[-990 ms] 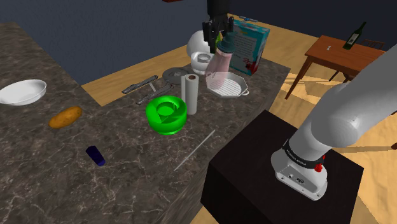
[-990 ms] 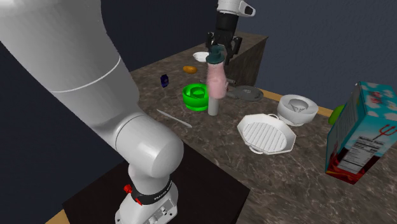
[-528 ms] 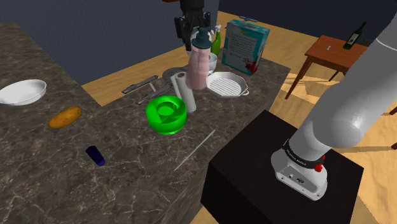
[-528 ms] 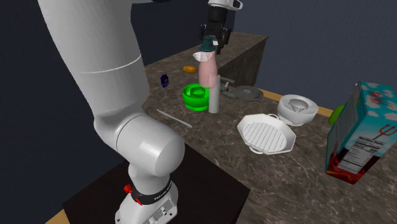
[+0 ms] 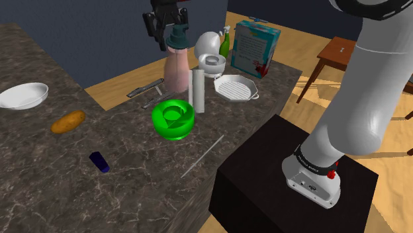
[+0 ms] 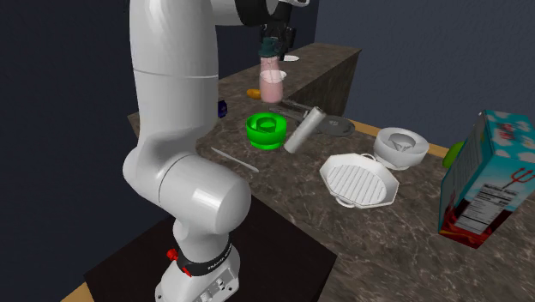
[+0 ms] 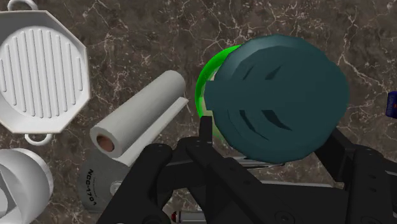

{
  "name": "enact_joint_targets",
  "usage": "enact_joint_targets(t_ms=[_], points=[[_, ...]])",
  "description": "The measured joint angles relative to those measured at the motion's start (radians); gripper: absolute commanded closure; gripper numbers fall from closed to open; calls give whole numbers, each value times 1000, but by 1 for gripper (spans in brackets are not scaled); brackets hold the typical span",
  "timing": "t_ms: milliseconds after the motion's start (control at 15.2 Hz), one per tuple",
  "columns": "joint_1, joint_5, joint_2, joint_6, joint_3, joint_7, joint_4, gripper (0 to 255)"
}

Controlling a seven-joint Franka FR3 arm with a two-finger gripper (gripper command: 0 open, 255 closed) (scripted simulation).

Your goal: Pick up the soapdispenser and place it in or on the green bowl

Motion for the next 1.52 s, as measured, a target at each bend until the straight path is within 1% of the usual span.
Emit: enact_joint_targets(t_ms=[132, 198, 264, 924, 1518], points=[[28, -13, 94, -54, 11, 36, 149, 255], [35, -15, 112, -60, 13, 45, 173, 255], [38, -15, 116, -54, 14, 48, 171, 255], [32, -10, 83, 94, 13, 40, -9, 255], [30, -10, 84, 211, 11, 31, -126, 255]])
